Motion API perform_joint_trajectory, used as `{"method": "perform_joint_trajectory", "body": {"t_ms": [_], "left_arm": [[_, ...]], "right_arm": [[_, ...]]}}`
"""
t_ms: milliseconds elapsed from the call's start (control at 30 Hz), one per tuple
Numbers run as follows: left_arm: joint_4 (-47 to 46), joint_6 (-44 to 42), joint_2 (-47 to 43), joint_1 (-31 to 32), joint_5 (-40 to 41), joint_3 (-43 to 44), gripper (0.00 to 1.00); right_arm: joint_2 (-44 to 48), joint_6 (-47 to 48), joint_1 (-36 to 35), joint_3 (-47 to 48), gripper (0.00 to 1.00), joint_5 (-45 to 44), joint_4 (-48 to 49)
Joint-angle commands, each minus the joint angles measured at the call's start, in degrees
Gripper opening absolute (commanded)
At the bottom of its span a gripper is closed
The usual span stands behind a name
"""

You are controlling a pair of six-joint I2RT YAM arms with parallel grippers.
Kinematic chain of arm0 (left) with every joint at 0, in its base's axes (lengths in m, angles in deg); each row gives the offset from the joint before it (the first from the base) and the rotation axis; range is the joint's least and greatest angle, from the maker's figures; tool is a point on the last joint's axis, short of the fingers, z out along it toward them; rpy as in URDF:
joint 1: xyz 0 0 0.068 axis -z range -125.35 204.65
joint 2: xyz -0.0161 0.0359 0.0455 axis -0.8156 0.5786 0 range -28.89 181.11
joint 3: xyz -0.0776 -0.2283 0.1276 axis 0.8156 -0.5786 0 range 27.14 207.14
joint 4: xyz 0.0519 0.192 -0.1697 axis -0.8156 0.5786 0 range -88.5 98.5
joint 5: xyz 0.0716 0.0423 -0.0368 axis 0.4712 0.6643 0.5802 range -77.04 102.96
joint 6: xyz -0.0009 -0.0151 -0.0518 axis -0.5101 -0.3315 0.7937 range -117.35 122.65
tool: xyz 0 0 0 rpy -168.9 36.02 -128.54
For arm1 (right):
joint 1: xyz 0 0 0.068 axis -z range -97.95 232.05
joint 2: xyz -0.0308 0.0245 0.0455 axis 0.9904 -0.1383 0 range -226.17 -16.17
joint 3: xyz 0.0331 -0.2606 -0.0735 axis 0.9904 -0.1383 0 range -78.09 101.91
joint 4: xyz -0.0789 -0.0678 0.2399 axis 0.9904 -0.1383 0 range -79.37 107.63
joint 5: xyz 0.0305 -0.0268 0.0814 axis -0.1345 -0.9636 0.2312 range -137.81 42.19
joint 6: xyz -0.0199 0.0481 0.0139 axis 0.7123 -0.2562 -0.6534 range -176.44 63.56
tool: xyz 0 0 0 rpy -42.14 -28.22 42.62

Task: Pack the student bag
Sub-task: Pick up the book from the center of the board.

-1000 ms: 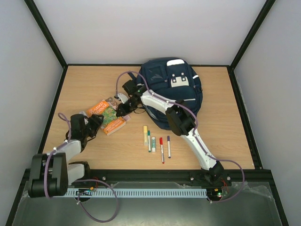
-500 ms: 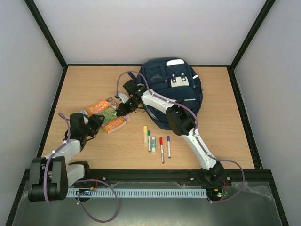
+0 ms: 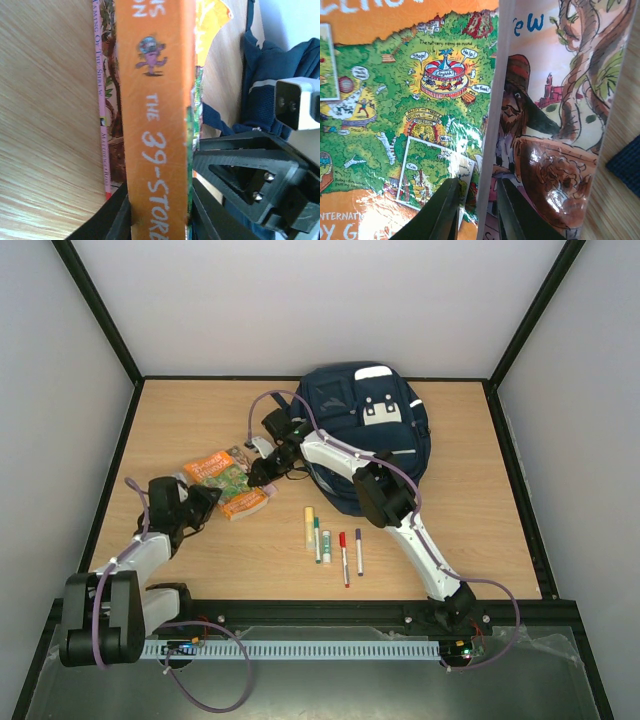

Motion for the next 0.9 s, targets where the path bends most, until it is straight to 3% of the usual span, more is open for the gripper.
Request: {"method": "perform_joint_trajectory", "body": {"t_ms": [0,167,333,567,700,867], "left_arm": [[-0.69,-1.56,-1.20,0.69,-4.24,3.42,0.20],[2.96,-2.79,-3.41,0.69,-4.07,5.62,0.11],[13.66,-8.25,-9.37,1.11,0.92,11.71,0.02],[20.54,-14.70,-14.10,2.06,3.58,19.54,0.02],[22.02,-17.52,-13.03,4.39,4.74,23.81,0.02],[20.48,-19.32,-8.69,12.20,6.29,29.84,0.02]], "right_arm": [[-7.33,0.68,-1.85,-2.46,0.21,-8.34,-7.90],[-2.15,0.45,-0.90,-3.95,0.25,-9.91,-8.05],[7.25,0.18,2.60,-9.06,0.27,-10.68,-6.92],[24.70,2.65,9.45,-23.85,0.31,-6.52,-3.42],[35.94,4.84,13.42,-33.41,0.41,-4.15,-0.79],[50.58,6.89,18.62,-44.39,0.52,-1.99,2.64]]}}
